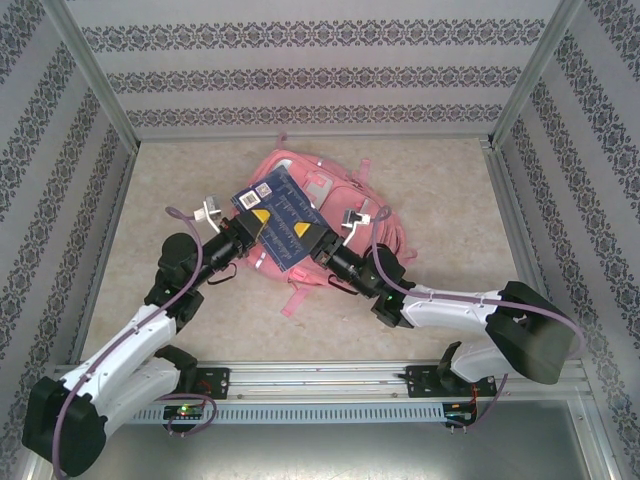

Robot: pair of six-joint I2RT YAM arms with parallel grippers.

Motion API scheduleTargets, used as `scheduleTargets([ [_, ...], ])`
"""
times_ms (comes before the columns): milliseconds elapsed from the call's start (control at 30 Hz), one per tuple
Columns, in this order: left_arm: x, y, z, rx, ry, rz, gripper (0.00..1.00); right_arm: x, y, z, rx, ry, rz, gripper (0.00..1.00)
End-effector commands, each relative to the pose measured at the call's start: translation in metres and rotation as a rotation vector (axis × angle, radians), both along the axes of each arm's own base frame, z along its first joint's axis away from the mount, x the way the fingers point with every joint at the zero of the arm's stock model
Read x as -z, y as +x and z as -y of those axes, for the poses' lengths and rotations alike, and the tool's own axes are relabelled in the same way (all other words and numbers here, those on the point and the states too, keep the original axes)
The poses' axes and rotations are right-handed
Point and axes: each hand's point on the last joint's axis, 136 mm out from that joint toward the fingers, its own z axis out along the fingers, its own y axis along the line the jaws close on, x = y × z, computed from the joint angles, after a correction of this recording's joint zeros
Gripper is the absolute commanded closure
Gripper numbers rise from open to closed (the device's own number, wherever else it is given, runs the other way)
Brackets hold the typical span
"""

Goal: Pack the student bag

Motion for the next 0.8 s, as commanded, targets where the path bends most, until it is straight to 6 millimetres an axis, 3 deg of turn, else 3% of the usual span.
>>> scheduleTargets([
  [0, -0.017, -0.006, -0.002, 0.004, -0.005, 0.085, 1.0, -0.014, -0.004, 0.001, -0.006, 0.026, 0.045, 0.39],
  [100, -0.009, -0.006, -0.012, -0.069, 0.073, 0.063, 1.0, -0.023, -0.01, 0.001, 0.034, 0.025, 0.085, 0.29],
  [200, -0.005, -0.009, -0.015, -0.104, 0.119, 0.062, 1.0, -0.028, -0.013, -0.003, 0.069, 0.025, 0.101, 0.3],
  [433, 0.004, -0.009, -0.01, -0.099, 0.121, 0.055, 1.0, -0.025, 0.005, -0.009, 0.123, 0.089, 0.04, 0.6],
  [567, 0.008, -0.01, -0.01, -0.097, 0.123, 0.048, 1.0, -0.019, 0.011, -0.009, 0.149, 0.081, 0.024, 0.67],
  [700, 0.014, -0.01, -0.007, -0.086, 0.126, 0.028, 1.0, -0.013, 0.016, -0.007, 0.156, 0.063, 0.021, 0.91],
  [767, 0.02, -0.01, -0.005, -0.072, 0.172, 0.011, 0.98, -0.01, 0.02, 0.008, 0.184, 0.053, 0.016, 1.0],
])
